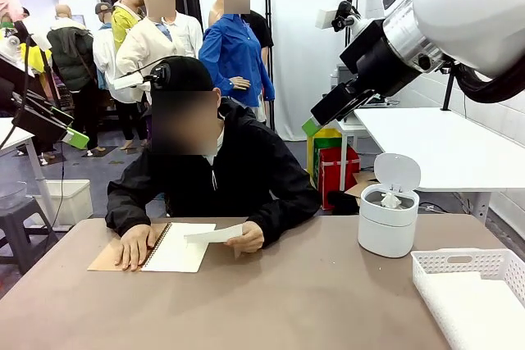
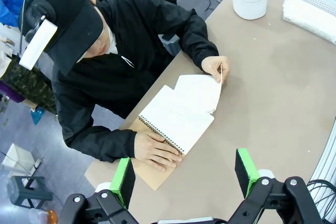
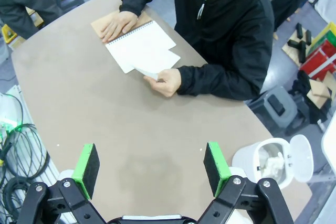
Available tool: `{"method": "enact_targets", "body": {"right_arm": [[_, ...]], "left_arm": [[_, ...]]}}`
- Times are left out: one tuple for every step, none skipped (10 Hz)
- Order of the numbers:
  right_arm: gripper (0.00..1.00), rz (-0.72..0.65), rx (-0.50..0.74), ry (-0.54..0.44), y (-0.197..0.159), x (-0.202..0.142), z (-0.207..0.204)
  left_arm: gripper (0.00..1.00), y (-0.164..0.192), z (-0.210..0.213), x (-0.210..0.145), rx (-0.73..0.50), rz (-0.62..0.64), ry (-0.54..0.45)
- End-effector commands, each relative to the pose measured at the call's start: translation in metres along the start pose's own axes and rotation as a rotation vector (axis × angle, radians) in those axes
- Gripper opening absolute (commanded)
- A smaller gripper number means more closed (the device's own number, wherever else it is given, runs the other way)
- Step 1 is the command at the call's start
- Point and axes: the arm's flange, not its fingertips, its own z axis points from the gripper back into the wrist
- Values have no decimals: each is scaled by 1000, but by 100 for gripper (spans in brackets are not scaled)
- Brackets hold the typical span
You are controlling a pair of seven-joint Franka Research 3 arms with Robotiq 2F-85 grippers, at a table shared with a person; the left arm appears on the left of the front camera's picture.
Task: Sort the paper based on its condition.
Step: If a person hands you a paper, place it in the Organizing basket , and if it's crumpled, put it in the Trash can.
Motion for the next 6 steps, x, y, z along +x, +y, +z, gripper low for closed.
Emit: {"method": "enact_targets", "body": {"right_arm": [[100,1,1,1,0,0,-1],[100,1,1,1,0,0,-1],[100,1,1,1,0,0,-1],[100,1,1,1,0,0,-1],[100,1,1,1,0,0,-1],[100,1,1,1,0,0,-1]], "left_arm": [[100,0,1,0,7,5,-1],[100,0,1,0,7,5,-1],[100,0,1,0,7,5,-1],[100,0,1,0,7,5,-1],[100,0,1,0,7,5,-1],[100,0,1,0,7,5,-1]]}}
